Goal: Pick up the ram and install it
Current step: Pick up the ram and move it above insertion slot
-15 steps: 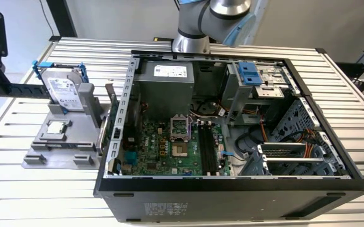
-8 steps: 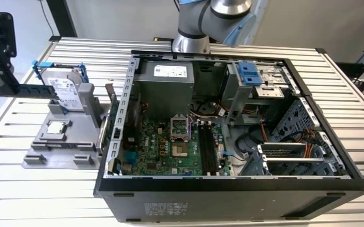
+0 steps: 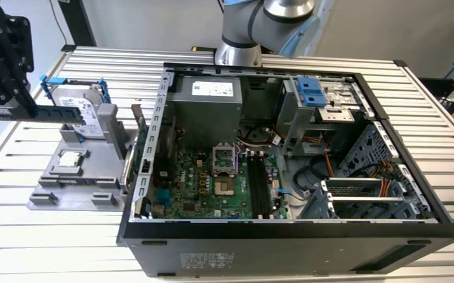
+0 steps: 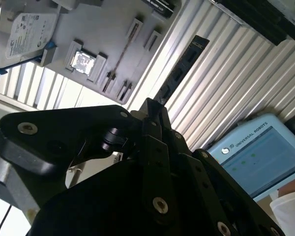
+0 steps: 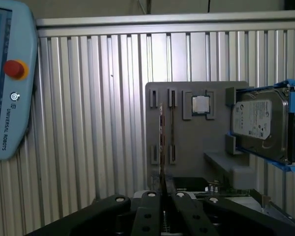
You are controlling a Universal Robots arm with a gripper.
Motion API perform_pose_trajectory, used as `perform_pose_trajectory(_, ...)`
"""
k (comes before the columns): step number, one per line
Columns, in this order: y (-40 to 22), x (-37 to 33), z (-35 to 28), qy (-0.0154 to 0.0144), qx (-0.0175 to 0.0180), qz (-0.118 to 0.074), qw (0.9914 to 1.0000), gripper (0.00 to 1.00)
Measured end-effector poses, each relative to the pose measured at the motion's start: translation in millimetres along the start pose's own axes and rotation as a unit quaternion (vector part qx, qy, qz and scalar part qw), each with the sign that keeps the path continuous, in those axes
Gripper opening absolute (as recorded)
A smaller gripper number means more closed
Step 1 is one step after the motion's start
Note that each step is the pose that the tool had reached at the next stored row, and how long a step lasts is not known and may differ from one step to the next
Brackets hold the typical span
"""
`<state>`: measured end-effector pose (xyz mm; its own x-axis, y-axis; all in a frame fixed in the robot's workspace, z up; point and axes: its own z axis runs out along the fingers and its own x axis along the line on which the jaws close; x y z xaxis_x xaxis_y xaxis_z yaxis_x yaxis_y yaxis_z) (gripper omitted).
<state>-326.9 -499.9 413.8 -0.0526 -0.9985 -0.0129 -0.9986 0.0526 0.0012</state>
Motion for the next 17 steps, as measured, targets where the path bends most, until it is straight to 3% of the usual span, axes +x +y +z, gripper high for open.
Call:
perform_pose_trajectory(2,-0.5,-0.1,0.0,0.0000,0.0000,0.000,1.00000,0.00)
perform_pose_trajectory(6,-7.5,-0.4,0.0,0.0003,-0.0001,0.000,1.00000,0.00)
perform_pose_trajectory(17,-38.0,-2.0,0.1,0.0003,-0.0007,0.000,1.00000,0.00)
